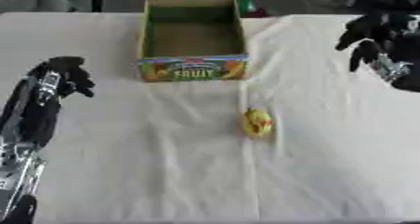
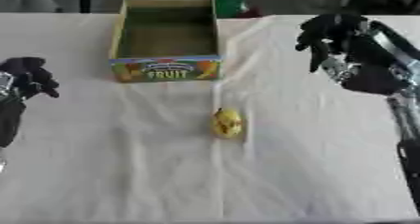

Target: Pick up objects on the table and place them in the box.

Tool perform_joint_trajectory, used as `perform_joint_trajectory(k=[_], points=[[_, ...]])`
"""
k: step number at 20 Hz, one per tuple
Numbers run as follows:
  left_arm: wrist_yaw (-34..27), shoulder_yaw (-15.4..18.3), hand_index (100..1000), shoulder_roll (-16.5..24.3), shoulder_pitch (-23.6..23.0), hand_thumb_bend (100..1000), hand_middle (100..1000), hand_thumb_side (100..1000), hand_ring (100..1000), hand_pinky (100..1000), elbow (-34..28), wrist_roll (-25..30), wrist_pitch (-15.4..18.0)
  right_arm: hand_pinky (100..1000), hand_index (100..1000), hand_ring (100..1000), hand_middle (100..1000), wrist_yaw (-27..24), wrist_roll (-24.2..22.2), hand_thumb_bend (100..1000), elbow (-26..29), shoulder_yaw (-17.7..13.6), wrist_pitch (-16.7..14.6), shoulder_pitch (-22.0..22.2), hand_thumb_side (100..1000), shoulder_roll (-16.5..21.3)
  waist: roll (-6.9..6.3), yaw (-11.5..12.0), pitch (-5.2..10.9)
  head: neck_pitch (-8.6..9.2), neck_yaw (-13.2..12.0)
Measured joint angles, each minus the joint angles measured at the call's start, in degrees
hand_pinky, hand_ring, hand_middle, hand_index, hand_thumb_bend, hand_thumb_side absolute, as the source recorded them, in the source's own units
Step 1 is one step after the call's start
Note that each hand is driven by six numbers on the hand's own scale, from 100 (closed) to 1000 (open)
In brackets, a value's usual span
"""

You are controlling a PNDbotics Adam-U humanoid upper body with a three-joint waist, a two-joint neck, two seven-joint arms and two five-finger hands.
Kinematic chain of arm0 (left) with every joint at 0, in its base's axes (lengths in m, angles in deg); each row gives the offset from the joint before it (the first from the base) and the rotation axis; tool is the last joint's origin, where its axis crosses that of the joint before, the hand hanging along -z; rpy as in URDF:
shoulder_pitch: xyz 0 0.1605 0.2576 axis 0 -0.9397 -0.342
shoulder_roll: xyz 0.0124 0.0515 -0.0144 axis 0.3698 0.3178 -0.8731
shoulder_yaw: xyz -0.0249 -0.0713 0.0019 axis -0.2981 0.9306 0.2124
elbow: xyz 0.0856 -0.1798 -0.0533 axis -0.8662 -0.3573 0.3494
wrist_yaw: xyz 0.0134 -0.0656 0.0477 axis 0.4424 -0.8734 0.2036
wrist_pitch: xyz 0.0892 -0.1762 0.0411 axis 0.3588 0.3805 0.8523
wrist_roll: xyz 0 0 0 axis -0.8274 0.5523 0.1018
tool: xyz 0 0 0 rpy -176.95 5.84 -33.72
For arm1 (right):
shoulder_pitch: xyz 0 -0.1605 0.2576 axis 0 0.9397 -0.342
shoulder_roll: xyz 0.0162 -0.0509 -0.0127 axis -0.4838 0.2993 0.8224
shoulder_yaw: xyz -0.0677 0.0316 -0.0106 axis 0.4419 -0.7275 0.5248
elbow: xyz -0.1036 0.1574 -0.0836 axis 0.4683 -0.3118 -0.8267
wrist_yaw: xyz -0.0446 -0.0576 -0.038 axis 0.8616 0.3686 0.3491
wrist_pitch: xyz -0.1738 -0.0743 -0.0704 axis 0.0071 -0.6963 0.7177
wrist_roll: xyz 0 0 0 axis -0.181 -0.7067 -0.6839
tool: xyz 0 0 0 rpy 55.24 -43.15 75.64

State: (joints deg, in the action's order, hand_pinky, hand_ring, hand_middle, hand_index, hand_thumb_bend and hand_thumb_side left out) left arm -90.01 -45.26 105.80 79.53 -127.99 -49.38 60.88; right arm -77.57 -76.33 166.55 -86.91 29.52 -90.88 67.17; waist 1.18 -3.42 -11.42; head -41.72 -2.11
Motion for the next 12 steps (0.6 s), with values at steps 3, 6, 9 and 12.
perform_joint_trajectory(k=[3, 6, 9, 12], points=[[0.0, -0.1, 715, 0.0, 0.0, 100, 517, 736, 541, 492, 0.0, 0.0, 0.0, 441, 800, 730, 686, 1.0, -0.7, 100, -1.7, 1.7, -1.8, -2.0, 257, 1.5, 0.01, 0.3, 0.15, -0.02, 0.2], [0.0, -0.1, 715, 0.0, 0.0, 100, 517, 736, 541, 492, 0.0, 0.1, 0.1, 454, 808, 745, 702, 2.5, -1.4, 100, -3.6, 3.5, -3.5, -3.9, 238, 2.6, 0.04, 0.4, 0.17, -0.05, 0.3], [-0.1, -0.2, 715, 0.0, 0.0, 100, 517, 735, 541, 492, 0.0, 0.3, 0.0, 469, 819, 761, 720, 4.4, -2.3, 100, -5.5, 5.3, -5.1, -5.8, 225, 3.2, 0.08, 0.6, 0.27, -0.06, 0.4], [-0.3, -0.3, 715, 0.0, 0.0, 100, 517, 733, 541, 492, 0.0, 0.5, 0.0, 486, 830, 776, 738, 6.0, -3.0, 100, -7.5, 6.7, -6.4, -7.4, 217, 3.2, 0.11, 0.7, 0.43, -0.07, 0.5]])
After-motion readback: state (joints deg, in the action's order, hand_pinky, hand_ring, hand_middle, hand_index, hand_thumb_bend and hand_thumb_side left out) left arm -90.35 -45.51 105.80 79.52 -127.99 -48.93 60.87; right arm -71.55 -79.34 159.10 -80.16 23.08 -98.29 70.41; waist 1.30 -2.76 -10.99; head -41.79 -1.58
